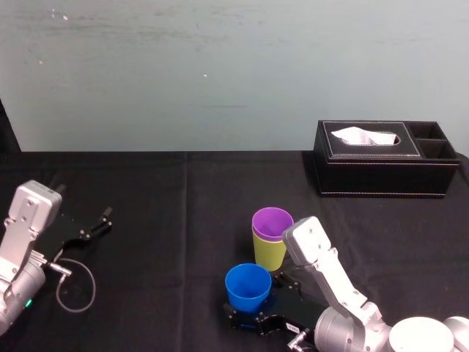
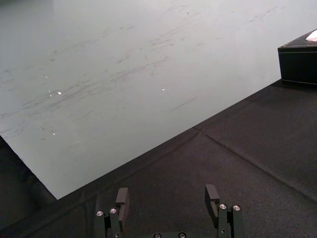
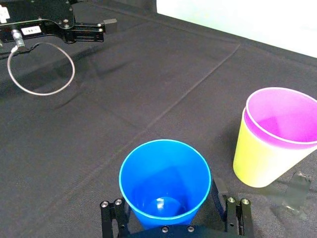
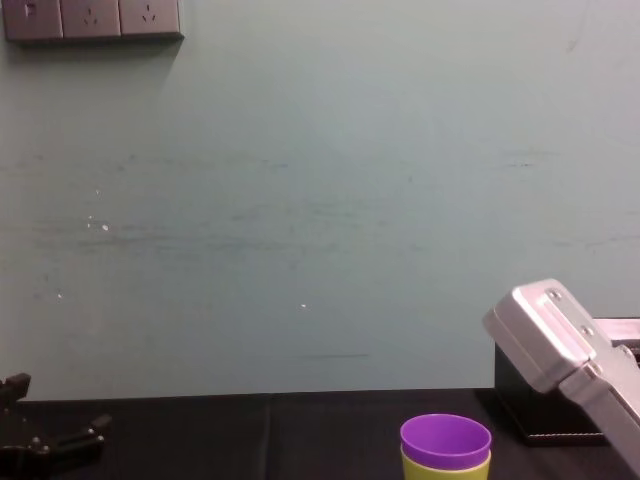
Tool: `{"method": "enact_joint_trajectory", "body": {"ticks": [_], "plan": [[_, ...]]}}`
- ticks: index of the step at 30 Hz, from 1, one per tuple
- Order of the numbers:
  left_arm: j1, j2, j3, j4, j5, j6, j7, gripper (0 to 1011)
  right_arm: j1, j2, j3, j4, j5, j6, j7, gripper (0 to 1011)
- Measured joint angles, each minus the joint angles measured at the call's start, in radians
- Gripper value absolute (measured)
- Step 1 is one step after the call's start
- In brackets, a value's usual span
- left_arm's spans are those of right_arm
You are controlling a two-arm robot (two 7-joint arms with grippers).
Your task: Stack the three plastic cups sequentially using one hand.
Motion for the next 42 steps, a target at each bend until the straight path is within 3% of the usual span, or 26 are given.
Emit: {"method": "enact_joint_trajectory", "body": {"ticks": [6, 13, 24, 33, 42], "plan": [[0.0, 0.0, 0.0, 0.0, 0.0, 0.0, 0.0, 1000, -0.001, 0.001, 0.0, -0.001, 0.001, 0.001, 0.0, 927], [0.0, 0.0, 0.0, 0.0, 0.0, 0.0, 0.0, 1000, -0.001, 0.001, 0.0, -0.002, 0.002, 0.002, 0.0, 734], [0.0, 0.0, 0.0, 0.0, 0.0, 0.0, 0.0, 1000, -0.001, 0.001, 0.0, -0.003, 0.003, 0.003, 0.0, 722], [0.0, 0.0, 0.0, 0.0, 0.0, 0.0, 0.0, 1000, 0.005, 0.026, 0.011, -0.063, -0.018, -0.007, 0.005, 722], [0.0, 0.0, 0.0, 0.0, 0.0, 0.0, 0.0, 1000, 0.049, 0.04, 0.044, -0.123, 0.013, 0.046, 0.04, 722]]}}
